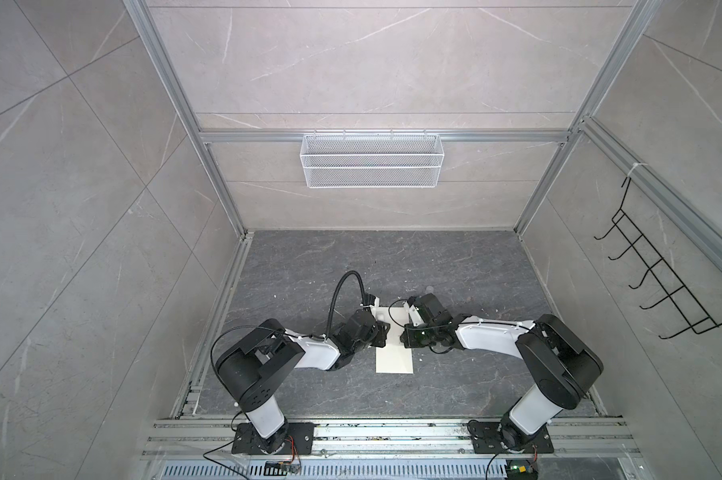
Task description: Place the letter into the envelope and seal it
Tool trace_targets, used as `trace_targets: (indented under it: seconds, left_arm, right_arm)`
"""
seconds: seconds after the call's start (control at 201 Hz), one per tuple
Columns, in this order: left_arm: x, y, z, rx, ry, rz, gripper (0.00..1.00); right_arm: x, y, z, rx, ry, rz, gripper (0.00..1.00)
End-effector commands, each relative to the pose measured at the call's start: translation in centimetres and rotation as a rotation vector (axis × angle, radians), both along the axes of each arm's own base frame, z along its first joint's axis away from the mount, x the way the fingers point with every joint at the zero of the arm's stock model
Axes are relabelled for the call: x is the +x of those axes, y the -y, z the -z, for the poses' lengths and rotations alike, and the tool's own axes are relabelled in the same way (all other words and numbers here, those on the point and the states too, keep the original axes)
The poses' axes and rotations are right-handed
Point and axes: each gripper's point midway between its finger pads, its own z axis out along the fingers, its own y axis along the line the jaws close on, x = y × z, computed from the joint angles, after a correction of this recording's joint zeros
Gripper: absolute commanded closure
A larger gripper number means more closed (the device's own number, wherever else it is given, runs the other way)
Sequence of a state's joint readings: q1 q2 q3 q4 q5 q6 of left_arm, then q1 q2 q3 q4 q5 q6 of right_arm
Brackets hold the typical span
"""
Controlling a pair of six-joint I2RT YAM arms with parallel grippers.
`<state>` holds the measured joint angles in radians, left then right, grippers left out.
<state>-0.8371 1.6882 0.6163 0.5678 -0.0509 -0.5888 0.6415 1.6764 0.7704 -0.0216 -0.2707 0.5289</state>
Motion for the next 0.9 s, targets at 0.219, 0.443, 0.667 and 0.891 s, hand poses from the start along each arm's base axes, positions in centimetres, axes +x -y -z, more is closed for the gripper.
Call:
trace_targets:
  seconds: [0.219,0.443,0.667,0.891]
  left_arm:
    - [0.6,0.1,0.2,0.003,0.003,-0.02,1.0]
    - [0.6,0.0,0.3,0.004,0.003,-0.022,1.0]
    - [0.7,-0.1,0.3,0.008,0.005,-0.03,1.0]
    - [0.7,-0.1,0.7,0.012,0.001,-0.034,1.0]
  right_arm:
    - [-0.8,-0.9,2.4,-0.005,-0.07,-0.009,1.0]
    - [-1.0,-0.9,2.6,-0.022,-0.078,-0.021,1.0]
    - [-1.8,0.1,2.6,-0.059,-0.08,-0.035,1.0]
    - [-2.9,0.5,2.3,-0.067,-0.089,-0.059,1.0]
